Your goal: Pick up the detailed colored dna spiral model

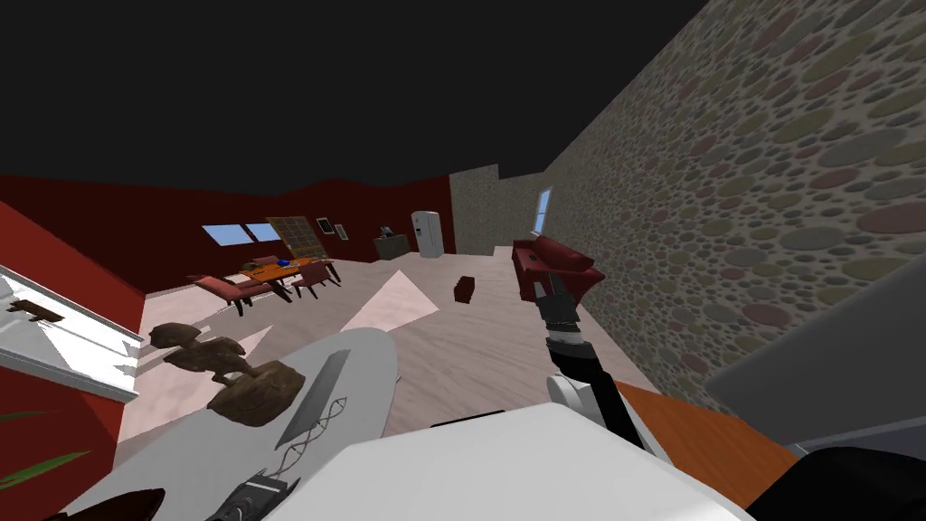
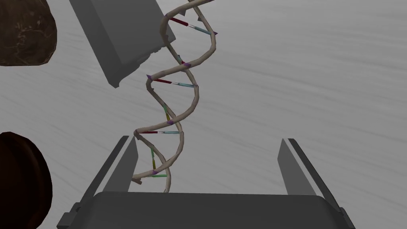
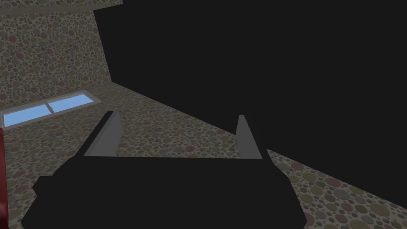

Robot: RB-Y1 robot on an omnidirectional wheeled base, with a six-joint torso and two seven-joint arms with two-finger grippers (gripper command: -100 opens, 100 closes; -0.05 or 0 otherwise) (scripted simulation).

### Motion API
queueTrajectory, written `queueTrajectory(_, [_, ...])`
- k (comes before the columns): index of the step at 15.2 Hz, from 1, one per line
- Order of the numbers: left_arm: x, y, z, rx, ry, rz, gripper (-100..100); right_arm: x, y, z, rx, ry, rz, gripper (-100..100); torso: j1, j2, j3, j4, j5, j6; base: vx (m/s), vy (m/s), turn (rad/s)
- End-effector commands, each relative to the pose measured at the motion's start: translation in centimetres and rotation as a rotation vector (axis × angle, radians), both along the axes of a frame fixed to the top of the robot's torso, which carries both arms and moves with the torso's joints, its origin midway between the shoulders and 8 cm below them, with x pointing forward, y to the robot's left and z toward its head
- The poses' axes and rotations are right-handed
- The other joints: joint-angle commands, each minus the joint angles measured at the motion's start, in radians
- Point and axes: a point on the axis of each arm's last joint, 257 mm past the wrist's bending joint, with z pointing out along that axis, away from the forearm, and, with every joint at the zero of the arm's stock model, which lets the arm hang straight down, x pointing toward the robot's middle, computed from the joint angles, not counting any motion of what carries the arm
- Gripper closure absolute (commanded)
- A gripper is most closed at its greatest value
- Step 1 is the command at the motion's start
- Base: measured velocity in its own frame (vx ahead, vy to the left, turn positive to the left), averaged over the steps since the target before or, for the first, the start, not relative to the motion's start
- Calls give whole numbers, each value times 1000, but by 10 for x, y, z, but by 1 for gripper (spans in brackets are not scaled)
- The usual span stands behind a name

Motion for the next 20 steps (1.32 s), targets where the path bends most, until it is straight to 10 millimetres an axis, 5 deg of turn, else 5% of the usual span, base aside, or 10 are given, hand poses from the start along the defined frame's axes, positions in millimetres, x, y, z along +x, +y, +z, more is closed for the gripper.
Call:
queueTrajectory(1, [-6, 3, -2, -12, 5, 21, -100, 0, 0, 0, 0, 0, 0, 0, 0, 0, 0, 0, 0, 0, -10, 22, -2])
queueTrajectory(20, [-137, 22, -44, -308, 182, 535, -100, 0, 0, 0, 0, 0, 0, 0, 3, 2, 1, 1, 1, 0, -37, 59, -272])
